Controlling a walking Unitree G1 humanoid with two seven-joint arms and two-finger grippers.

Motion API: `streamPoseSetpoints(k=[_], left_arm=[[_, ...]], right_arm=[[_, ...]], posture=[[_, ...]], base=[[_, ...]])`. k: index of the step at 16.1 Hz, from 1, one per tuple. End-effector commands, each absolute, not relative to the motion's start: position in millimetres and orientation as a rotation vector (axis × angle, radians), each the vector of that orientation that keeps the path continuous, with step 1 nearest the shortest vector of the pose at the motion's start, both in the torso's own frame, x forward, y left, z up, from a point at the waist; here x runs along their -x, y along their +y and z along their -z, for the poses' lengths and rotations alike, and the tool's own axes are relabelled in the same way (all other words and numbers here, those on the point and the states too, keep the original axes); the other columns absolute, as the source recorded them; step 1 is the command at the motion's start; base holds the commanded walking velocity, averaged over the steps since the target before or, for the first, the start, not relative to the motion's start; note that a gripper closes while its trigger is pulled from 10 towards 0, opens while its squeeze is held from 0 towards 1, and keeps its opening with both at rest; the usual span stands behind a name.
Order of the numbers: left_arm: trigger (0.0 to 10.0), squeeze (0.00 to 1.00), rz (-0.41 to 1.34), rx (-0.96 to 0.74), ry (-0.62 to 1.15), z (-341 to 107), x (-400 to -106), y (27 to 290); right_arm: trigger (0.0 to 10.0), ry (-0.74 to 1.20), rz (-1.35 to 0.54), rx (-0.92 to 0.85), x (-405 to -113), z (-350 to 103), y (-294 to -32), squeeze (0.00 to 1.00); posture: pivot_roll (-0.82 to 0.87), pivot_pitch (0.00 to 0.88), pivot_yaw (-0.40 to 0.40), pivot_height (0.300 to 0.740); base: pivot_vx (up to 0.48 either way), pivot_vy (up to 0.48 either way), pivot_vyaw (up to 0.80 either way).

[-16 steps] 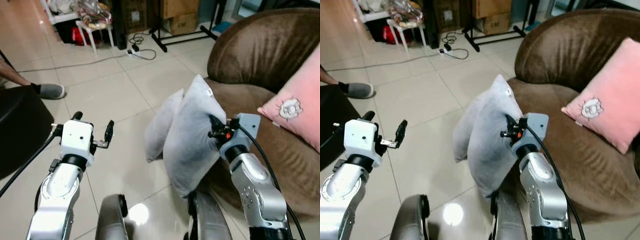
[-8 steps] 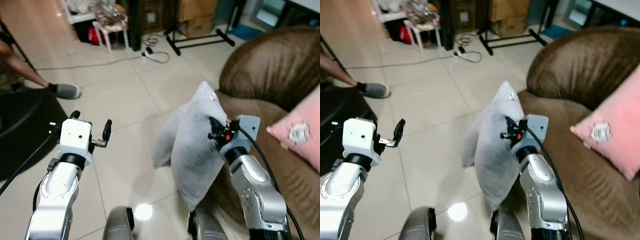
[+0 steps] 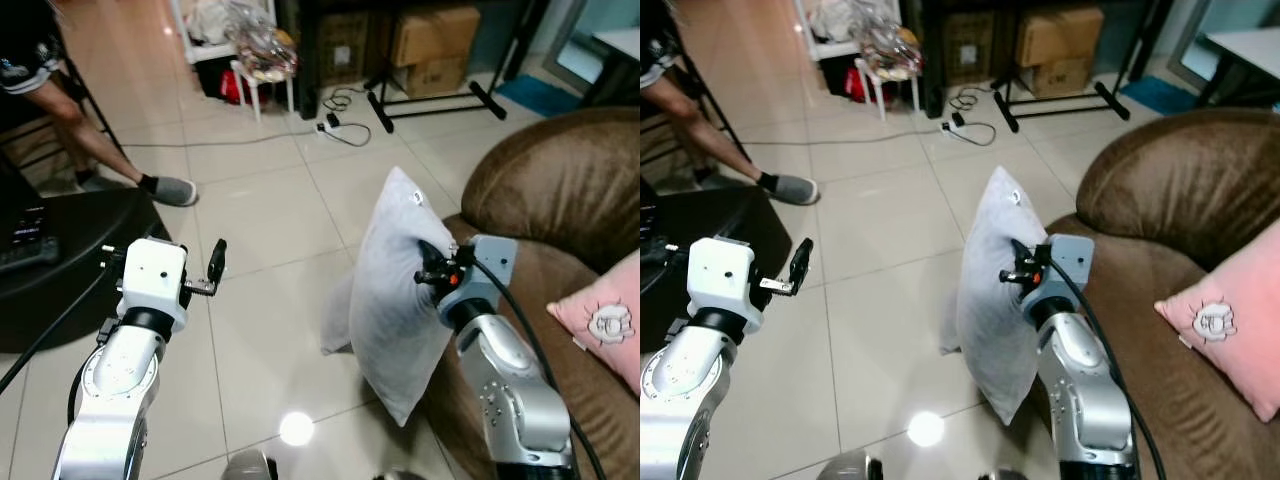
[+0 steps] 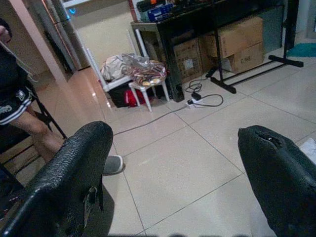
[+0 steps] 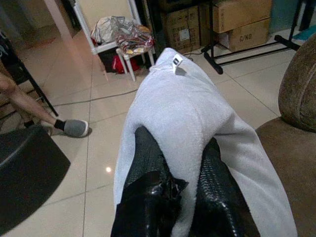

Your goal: Move the pillow to the sofa from floor

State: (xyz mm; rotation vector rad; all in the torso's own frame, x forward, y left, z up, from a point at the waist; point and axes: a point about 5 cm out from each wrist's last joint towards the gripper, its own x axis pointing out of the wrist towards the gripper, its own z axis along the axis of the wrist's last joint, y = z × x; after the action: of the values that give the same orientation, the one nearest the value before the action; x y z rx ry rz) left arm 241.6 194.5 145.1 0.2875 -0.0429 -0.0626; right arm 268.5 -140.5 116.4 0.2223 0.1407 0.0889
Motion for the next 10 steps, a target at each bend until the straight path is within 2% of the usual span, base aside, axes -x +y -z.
streamPoseSetpoints(k=[1,2,6,7,10], left_arm=[[10.0,0.00,0.087,-0.300,-0.060,-148.5,-241.8,192.4],[10.0,0.00,0.094,-0.298,-0.064,-149.4,-242.3,192.0],[10.0,0.00,0.103,-0.292,-0.070,-151.5,-244.4,191.7],[10.0,0.00,0.105,-0.292,-0.070,-151.7,-244.5,191.8],[10.0,0.00,0.106,-0.293,-0.071,-152.4,-244.7,193.2]], right_arm=[[10.0,0.080,-0.068,-0.214,-268.5,-126.1,-138.8,0.00],[10.0,0.088,-0.058,-0.209,-268.7,-124.3,-137.9,0.00],[10.0,0.087,-0.053,-0.215,-270.1,-123.7,-136.9,0.00],[10.0,0.084,-0.052,-0.221,-270.5,-124.1,-136.5,0.00],[10.0,0.084,-0.051,-0.228,-272.0,-123.7,-134.5,0.00]], posture=[[-0.02,0.000,0.009,0.729],[-0.02,0.000,0.014,0.729],[-0.02,0.000,0.024,0.729],[-0.01,0.000,0.024,0.729],[-0.01,0.000,0.021,0.729]], base=[[0.000,0.000,0.00],[0.000,0.000,0.00],[0.000,0.000,-0.78],[0.247,0.000,-0.73],[0.245,0.000,0.00]])
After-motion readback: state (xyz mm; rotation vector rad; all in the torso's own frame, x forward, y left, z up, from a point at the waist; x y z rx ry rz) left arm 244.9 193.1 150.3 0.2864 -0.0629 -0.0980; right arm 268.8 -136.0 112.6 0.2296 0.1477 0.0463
